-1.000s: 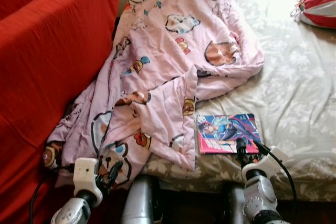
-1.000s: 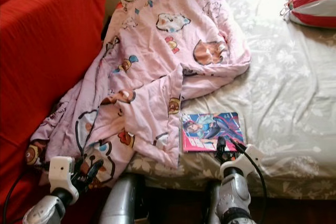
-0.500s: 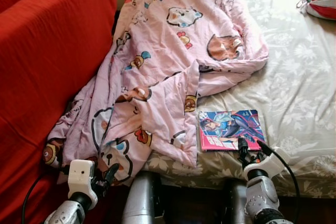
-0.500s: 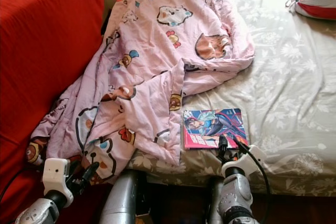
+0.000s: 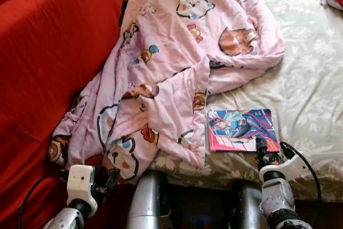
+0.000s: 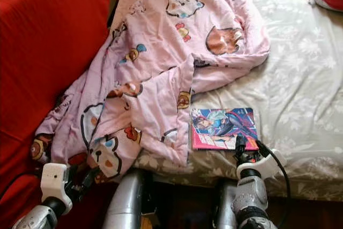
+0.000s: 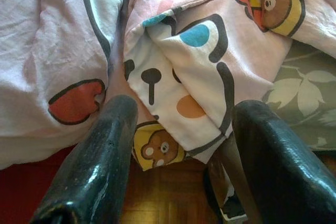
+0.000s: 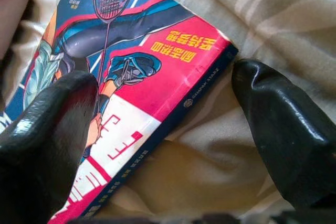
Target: Clean up the room
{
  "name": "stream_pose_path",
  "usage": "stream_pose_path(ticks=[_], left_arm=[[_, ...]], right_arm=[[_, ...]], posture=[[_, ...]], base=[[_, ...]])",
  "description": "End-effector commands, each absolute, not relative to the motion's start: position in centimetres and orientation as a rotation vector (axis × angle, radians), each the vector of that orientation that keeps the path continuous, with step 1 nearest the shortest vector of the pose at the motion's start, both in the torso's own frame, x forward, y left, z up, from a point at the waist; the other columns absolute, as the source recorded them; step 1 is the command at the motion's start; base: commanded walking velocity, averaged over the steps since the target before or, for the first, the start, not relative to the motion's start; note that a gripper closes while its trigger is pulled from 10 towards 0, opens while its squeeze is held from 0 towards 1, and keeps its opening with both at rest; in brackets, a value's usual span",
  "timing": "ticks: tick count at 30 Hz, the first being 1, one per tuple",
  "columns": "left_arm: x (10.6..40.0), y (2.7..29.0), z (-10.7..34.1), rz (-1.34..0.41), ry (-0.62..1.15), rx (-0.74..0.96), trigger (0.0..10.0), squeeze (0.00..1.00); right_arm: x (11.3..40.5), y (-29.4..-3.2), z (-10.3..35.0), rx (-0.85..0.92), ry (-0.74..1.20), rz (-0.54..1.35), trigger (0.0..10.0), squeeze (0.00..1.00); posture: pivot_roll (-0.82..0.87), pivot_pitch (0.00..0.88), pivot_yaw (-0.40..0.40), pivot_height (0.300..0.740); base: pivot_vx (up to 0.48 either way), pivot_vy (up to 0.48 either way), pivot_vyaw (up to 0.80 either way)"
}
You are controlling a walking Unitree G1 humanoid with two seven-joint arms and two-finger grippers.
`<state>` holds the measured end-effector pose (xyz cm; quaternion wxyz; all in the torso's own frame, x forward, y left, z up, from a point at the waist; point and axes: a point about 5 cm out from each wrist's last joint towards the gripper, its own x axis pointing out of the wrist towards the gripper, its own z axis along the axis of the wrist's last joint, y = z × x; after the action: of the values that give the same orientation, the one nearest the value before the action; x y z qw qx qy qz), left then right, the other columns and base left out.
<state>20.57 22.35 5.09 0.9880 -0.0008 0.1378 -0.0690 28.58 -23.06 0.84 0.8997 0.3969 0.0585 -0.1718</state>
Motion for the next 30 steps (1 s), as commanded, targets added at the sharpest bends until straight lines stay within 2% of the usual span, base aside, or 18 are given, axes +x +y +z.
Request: stream_pose_path(ticks=[1,5,10,14,21,30], left_arm=[[19.9,23.0,5.0,-0.128,0.309,0.023,10.0,0.00],[19.6,23.0,5.1,-0.129,0.313,0.027,10.0,0.00],[19.7,23.0,5.2,-0.134,0.314,0.030,10.0,0.00],[19.7,23.1,5.3,-0.135,0.315,0.031,10.0,0.00],[19.5,23.0,5.2,-0.141,0.327,0.034,10.0,0.00],[19.2,22.7,5.1,-0.150,0.338,0.033,10.0,0.00]], right_arm=[[27.7,-22.3,-0.3,0.900,0.154,-0.362,10.0,0.00],[27.5,-22.3,-0.5,0.949,0.138,-0.350,10.0,0.00],[28.0,-22.0,0.0,1.096,0.065,-0.298,10.0,0.00],[28.9,-20.6,0.8,1.182,0.029,-0.157,10.0,0.00],[29.6,-19.5,1.4,1.226,0.023,-0.076,10.0,0.00],[29.4,-20.8,1.0,1.300,0.000,-0.214,10.0,0.00]], posture=[[0.30,0.289,0.173,0.590],[0.30,0.294,0.181,0.590],[0.31,0.308,0.186,0.590],[0.31,0.321,0.189,0.590],[0.31,0.330,0.190,0.590],[0.30,0.336,0.189,0.590]], base=[[0.000,0.000,0.00],[0.000,0.000,0.00],[0.000,0.000,0.00],[0.000,0.000,0.00],[0.000,0.000,0.00],[0.000,0.000,0.00]])
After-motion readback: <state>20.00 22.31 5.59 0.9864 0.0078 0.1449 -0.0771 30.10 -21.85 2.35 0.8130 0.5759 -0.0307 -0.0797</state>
